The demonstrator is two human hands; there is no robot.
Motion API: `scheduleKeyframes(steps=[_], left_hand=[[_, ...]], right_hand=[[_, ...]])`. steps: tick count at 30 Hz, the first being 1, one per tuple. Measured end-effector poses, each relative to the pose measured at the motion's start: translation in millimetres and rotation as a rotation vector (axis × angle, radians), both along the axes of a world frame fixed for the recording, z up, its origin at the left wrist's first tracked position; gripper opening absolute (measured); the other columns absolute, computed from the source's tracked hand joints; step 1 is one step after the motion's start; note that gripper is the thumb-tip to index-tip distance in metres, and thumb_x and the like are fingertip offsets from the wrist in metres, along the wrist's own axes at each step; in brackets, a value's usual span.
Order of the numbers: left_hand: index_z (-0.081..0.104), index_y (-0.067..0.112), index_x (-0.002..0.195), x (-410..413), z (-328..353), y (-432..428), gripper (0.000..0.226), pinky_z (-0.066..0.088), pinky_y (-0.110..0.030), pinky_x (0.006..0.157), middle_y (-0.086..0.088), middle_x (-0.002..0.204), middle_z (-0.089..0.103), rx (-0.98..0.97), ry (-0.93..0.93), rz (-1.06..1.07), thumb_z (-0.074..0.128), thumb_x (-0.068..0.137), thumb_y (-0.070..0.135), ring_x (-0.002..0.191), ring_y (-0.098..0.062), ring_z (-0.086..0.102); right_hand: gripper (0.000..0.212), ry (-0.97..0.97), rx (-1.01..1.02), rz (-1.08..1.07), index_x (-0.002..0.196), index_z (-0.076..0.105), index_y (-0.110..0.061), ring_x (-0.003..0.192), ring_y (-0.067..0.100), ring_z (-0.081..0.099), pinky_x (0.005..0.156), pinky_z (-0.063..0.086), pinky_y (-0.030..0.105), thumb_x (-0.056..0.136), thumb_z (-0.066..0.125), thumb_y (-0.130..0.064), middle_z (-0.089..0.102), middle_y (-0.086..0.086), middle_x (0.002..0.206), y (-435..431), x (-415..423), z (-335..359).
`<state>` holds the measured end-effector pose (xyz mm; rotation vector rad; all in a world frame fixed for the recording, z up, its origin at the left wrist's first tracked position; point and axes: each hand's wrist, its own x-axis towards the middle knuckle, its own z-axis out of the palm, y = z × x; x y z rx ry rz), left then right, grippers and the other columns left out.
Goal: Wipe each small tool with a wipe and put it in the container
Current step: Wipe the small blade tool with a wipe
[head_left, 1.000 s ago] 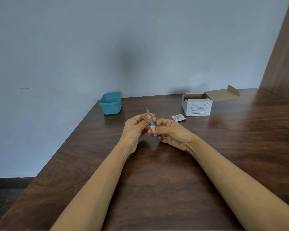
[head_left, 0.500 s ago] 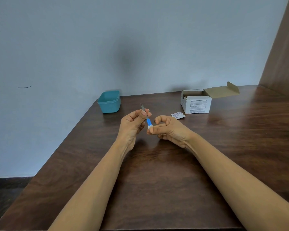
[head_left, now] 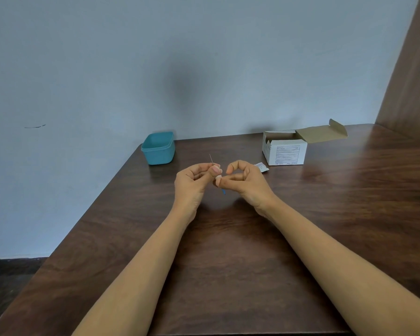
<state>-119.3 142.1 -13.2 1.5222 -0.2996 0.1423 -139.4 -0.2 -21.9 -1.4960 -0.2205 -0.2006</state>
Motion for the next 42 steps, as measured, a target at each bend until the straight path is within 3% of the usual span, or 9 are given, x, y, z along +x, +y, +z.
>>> scheduleKeyframes(steps=[2,5,9,14,18,23,33,38,42], left_hand=[[0.073,0.017,0.093,-1,3,1,0.013,0.051,-0.023,0.086,0.002,0.087,0.076,-0.037,0.03,0.017,0.073,0.081,0.021,0.084,-0.001,0.069],[0.073,0.02,0.093,0,5,3,0.011,0.047,-0.022,0.082,0.005,0.086,0.075,-0.088,0.074,0.02,0.07,0.083,0.024,0.079,0.004,0.066],[0.073,0.021,0.091,1,4,5,0.012,0.048,-0.029,0.08,0.004,0.087,0.076,-0.107,0.137,-0.043,0.069,0.082,0.026,0.08,-0.005,0.063],[0.071,0.012,0.095,-4,4,0,0.011,0.056,-0.02,0.071,0.001,0.08,0.075,-0.078,0.123,-0.18,0.064,0.087,0.012,0.073,-0.005,0.069],[0.072,0.012,0.094,-3,7,3,0.013,0.056,-0.029,0.081,0.0,0.084,0.076,-0.162,0.177,-0.198,0.066,0.083,0.016,0.081,-0.009,0.07],[0.074,0.018,0.086,-2,10,6,0.02,0.048,-0.042,0.094,0.0,0.085,0.076,-0.214,0.206,-0.157,0.071,0.07,0.028,0.083,-0.013,0.066],[0.072,0.011,0.092,-5,6,5,0.01,0.056,-0.026,0.08,-0.001,0.082,0.075,-0.108,0.193,-0.244,0.064,0.086,0.012,0.078,-0.009,0.07],[0.072,0.013,0.092,-3,8,10,0.018,0.051,-0.034,0.086,0.0,0.085,0.075,-0.211,0.236,-0.189,0.068,0.078,0.023,0.078,-0.009,0.068],[0.073,0.014,0.091,-1,10,12,0.024,0.048,-0.033,0.085,0.0,0.086,0.076,-0.237,0.259,-0.156,0.07,0.071,0.027,0.076,-0.007,0.067]], right_hand=[[0.025,0.058,-0.016,0.041,0.082,0.054,-0.016,0.08,0.022,0.07,0.063,0.047,0.022,0.077,0.077,-0.008,0.074,0.014,0.08,1,0,1],[0.027,0.149,-0.01,0.108,0.08,0.053,-0.019,0.089,0.028,0.07,0.063,0.04,0.027,0.075,0.079,-0.011,0.074,0.014,0.083,0,1,0],[0.028,0.206,0.118,0.165,0.085,0.05,-0.017,0.087,0.022,0.071,0.061,0.041,0.021,0.078,0.074,-0.004,0.074,0.012,0.083,-2,-1,2],[0.029,0.233,0.232,0.182,0.092,0.057,-0.012,0.091,0.021,0.069,0.071,0.045,0.025,0.071,0.077,-0.011,0.073,0.009,0.084,-3,0,4],[0.02,0.324,0.264,0.283,0.085,0.058,-0.015,0.082,0.012,0.07,0.065,0.042,0.02,0.072,0.073,-0.016,0.073,0.004,0.081,-3,-1,6],[0.018,0.394,0.275,0.321,0.078,0.053,-0.017,0.082,0.012,0.07,0.058,0.043,0.016,0.078,0.068,-0.007,0.072,0.004,0.079,-3,-2,9],[0.014,0.393,0.3,0.305,0.086,0.063,-0.015,0.08,0.008,0.069,0.065,0.043,0.019,0.075,0.069,-0.022,0.071,0.001,0.08,-4,-4,4],[0.018,0.42,0.323,0.28,0.076,0.054,-0.018,0.08,0.011,0.07,0.056,0.043,0.015,0.073,0.072,-0.013,0.072,0.004,0.079,1,-6,5],[0.021,0.42,0.349,0.243,0.074,0.053,-0.02,0.082,0.014,0.07,0.056,0.044,0.017,0.077,0.071,-0.009,0.072,0.005,0.082,6,-4,4]])
